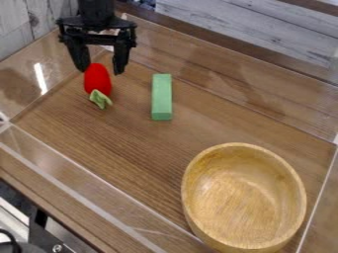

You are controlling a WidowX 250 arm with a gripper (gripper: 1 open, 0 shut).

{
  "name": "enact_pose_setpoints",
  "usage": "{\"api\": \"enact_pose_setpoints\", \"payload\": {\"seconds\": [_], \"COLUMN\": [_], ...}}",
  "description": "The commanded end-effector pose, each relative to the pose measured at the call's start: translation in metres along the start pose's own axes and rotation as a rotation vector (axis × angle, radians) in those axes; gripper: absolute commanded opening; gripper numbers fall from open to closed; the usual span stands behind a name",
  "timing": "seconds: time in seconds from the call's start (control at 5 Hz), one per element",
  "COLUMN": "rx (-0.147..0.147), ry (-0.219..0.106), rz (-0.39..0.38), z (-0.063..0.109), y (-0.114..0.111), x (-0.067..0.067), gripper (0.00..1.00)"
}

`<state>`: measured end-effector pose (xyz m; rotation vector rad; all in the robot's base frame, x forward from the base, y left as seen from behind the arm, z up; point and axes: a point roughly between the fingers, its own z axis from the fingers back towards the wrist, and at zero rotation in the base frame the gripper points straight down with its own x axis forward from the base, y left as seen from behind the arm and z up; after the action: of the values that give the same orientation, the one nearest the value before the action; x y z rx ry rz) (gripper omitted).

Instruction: Move the red object to the right side of the table

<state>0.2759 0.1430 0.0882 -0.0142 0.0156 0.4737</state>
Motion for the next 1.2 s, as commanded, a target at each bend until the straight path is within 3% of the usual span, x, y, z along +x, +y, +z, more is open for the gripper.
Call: {"api": "enact_pose_setpoints", "payload": {"seconds": [0.0, 0.2, 0.6, 1.0], "rx": [-0.003, -0.009, -0.004, 0.003], "ry": [-0.061, -0.073, -0.101, -0.116], "rz": [0.052, 0.108, 0.073, 0.072], "z": [0.006, 0.000, 0.000, 0.001], "y": [0.011, 0.020, 0.031, 0.014], "x": [0.013, 0.020, 0.040, 0.046], "gripper": [1.00, 1.00, 1.00, 1.00]}}
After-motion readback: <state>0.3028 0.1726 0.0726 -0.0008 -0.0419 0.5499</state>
